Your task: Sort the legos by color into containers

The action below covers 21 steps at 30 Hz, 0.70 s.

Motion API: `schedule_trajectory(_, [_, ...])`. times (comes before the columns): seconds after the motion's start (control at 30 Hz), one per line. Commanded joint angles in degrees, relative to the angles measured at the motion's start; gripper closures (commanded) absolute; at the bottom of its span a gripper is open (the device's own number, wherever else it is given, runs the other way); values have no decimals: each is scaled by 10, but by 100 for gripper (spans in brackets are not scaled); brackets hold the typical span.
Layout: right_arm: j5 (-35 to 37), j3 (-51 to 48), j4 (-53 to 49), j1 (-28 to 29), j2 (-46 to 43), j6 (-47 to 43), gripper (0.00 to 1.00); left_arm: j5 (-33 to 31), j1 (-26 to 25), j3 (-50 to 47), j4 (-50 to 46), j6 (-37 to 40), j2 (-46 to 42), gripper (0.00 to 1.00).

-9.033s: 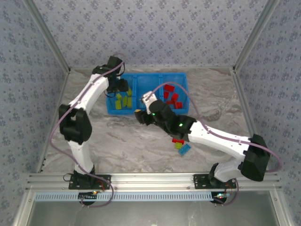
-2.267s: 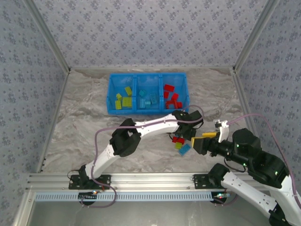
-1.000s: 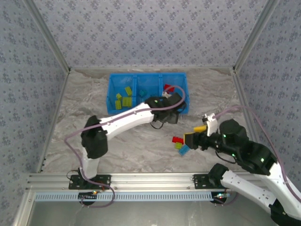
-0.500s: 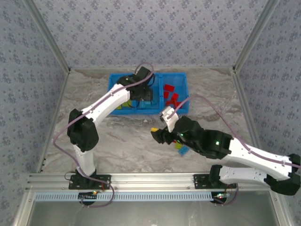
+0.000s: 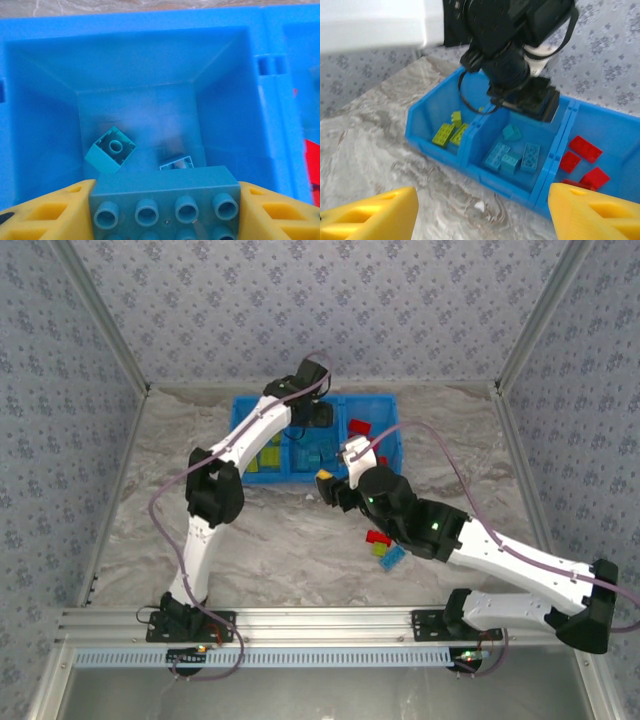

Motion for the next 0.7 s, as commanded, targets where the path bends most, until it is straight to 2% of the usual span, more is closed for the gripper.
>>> schedule_trajectory(0.0, [14,2,47,-9,33,-2,28,14,4,31,21,2,20,43])
schedule_trajectory(0.17, [28,24,54,-9,77,4,28,11,6,83,2,-6,68,44])
schedule_trajectory(0.37, [40,36,70,-3,114,16,28,-3,14,82,20,-22,93,44])
schedule_trajectory(0.67, [91,41,83,17,164,28,28,41,24,80,32,-48,112,42])
